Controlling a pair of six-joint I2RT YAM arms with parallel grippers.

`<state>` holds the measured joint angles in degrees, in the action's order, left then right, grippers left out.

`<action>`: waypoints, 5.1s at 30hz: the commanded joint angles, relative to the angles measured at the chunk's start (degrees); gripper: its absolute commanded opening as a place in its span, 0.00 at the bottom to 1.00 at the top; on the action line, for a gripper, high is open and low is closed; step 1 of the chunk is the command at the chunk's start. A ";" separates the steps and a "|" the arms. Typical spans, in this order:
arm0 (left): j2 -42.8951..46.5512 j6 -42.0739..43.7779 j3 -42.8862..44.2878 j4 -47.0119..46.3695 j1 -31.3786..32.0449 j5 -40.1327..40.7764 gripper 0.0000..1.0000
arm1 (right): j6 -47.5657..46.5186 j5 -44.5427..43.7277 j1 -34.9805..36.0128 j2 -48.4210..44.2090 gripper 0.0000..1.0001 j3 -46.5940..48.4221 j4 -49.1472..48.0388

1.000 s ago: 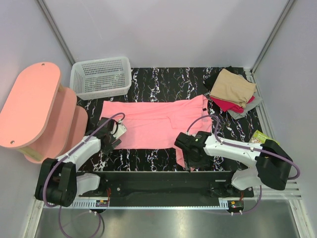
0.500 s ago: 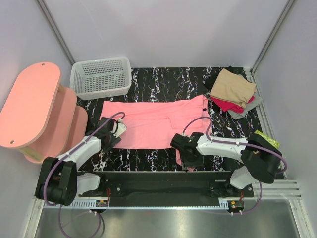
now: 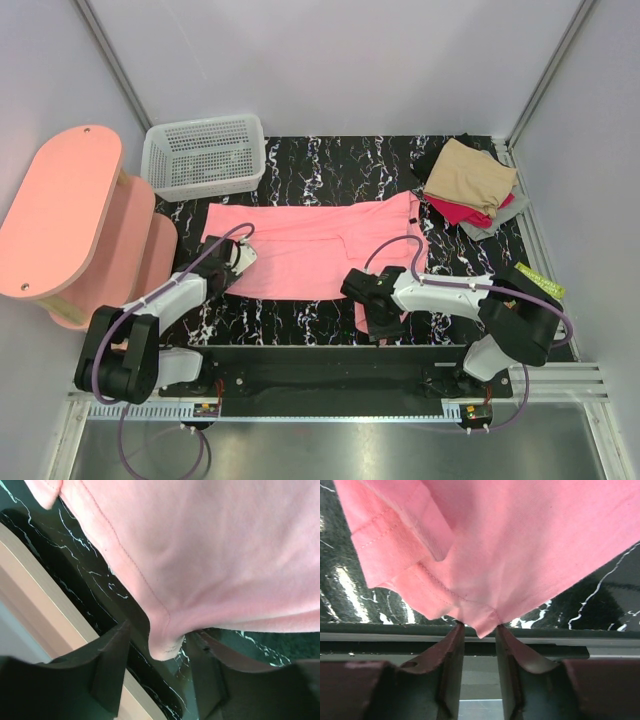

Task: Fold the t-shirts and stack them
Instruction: Grap the side of the flattened tshirt closest away from the robot with both arms, then fold the other side of the tshirt into a rectangle

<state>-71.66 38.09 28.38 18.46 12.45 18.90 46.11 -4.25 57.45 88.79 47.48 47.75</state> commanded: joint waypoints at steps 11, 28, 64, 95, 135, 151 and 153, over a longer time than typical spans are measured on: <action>-0.24 -1.00 -1.31 4.74 -0.05 -4.75 0.02 | 1.26 -3.39 0.38 -3.18 0.00 -0.55 2.70; 6.35 0.41 1.41 9.57 -0.14 -3.87 0.00 | 4.96 -5.07 0.38 -16.89 0.00 3.31 17.64; 9.97 5.41 11.60 18.29 -0.32 -5.18 0.07 | 4.88 -18.67 -0.67 -17.18 0.00 26.42 30.30; -15.62 12.27 25.85 7.82 -5.33 -1.23 0.72 | -17.72 -11.92 -32.40 17.89 0.00 51.19 11.05; -11.40 -0.20 26.64 16.78 2.14 -6.07 0.69 | -20.35 8.91 -26.51 16.05 0.50 41.28 3.23; -10.26 1.38 24.88 15.91 2.05 -4.92 0.68 | -21.15 4.25 -26.69 27.74 0.28 50.33 3.67; -9.91 1.73 24.62 15.65 1.88 -4.66 0.68 | -21.23 3.11 -26.95 28.71 0.24 52.00 3.93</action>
<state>-83.31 39.16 52.88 35.09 14.68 13.78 25.63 1.76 30.96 116.31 95.07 52.16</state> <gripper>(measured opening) 0.681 0.266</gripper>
